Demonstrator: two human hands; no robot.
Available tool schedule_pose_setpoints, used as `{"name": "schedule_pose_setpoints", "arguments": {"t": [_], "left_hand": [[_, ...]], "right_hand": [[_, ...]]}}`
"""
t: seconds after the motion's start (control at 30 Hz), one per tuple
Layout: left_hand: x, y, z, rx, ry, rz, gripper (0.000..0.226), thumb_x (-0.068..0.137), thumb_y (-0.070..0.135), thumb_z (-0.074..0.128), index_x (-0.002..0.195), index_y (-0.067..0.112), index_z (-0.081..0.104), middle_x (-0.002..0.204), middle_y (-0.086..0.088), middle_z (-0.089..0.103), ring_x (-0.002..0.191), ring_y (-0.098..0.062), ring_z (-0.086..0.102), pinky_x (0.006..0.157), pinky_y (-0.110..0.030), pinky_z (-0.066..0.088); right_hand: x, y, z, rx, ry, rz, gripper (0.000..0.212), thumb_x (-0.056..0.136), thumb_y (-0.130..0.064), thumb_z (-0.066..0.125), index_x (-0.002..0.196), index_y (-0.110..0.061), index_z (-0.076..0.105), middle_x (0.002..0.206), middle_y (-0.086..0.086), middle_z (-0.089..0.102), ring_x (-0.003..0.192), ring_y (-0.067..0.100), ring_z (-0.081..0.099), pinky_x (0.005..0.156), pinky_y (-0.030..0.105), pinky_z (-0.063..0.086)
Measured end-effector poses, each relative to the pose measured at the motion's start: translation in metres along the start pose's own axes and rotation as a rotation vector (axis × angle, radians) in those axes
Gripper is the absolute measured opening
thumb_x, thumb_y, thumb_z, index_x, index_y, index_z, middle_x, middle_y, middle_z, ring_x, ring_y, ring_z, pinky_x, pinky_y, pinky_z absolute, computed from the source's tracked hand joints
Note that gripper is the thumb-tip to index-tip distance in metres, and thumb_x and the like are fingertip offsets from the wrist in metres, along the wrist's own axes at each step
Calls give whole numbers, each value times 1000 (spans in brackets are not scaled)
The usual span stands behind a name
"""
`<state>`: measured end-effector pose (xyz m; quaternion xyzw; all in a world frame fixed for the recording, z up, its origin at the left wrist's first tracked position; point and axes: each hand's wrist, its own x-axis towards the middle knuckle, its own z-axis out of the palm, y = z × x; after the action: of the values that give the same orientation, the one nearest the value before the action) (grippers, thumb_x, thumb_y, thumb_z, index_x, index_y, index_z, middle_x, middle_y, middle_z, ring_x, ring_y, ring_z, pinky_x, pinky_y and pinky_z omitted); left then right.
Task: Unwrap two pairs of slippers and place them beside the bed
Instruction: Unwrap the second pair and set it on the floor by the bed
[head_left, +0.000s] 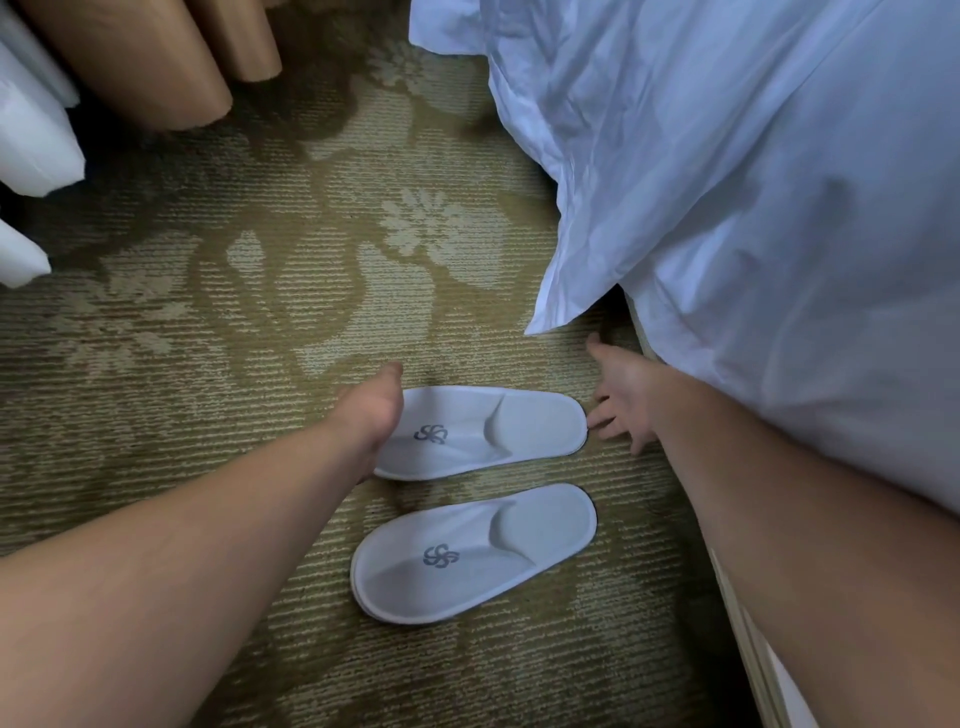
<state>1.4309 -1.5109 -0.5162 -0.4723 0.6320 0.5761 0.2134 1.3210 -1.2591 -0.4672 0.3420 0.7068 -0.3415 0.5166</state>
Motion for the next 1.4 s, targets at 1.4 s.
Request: {"name": "schedule_pose_setpoints", "arguments": {"t": [1.4], "left_hand": [[-2,11,-1,-126,-60,26,87,88,79,25,155,22,25,162,-10,24,145,-31,29,120,-50,12]], "right_hand": [[16,-22,-5,62,124,-19,110,73,-91,24,156,-19,12,158,17,25,148,31,14,116,51,2]]}}
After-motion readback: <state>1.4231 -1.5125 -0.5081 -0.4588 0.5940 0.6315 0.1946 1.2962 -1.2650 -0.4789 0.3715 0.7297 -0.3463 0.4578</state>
